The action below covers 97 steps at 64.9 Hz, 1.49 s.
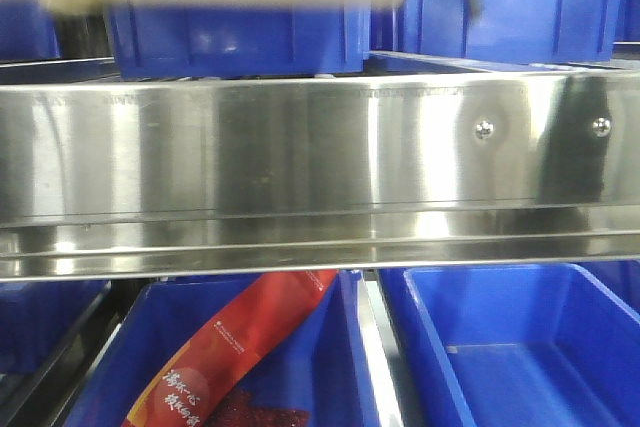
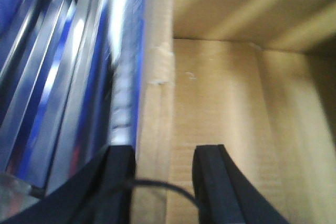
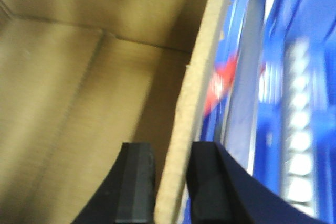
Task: Grab carton from right shelf to conveyor
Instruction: 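Lift the carton off the shelf with both grippers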
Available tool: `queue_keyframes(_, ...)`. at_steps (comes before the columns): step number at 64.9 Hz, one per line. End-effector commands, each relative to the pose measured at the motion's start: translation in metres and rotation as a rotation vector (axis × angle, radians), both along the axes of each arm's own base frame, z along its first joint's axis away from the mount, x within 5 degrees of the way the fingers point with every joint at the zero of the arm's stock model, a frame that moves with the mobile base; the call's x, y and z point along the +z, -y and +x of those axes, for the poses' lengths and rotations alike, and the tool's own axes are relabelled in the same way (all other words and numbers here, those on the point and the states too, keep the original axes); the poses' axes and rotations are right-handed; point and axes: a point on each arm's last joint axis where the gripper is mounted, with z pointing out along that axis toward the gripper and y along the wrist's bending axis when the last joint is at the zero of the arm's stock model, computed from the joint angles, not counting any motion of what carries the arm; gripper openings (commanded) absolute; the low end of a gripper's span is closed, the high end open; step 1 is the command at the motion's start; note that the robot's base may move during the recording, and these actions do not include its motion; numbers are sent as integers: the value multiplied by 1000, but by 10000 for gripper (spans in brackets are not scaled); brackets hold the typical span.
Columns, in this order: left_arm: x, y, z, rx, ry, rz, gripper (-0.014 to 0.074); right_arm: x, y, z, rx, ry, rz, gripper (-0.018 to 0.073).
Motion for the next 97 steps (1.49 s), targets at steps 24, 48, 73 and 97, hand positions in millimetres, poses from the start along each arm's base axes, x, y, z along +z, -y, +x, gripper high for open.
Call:
queue_keyframes(24,-12,30,-67,-163,-16,-58,-16,-4,9,-69,95,-1,-71,-67)
queue_keyframes(48,-37,57,-80,-248,-105,-81,-16,-10,35,-97,86,-6,-99,-67)
queue_keyframes(73,-37,62,-83,-277,-103,-71,-16,-9,36,-99,86,-3,-97,-67)
queue_keyframes(97,-35,63,-82,-279,-85,-76,-16,-9,36,-99,86,-3,-97,-67)
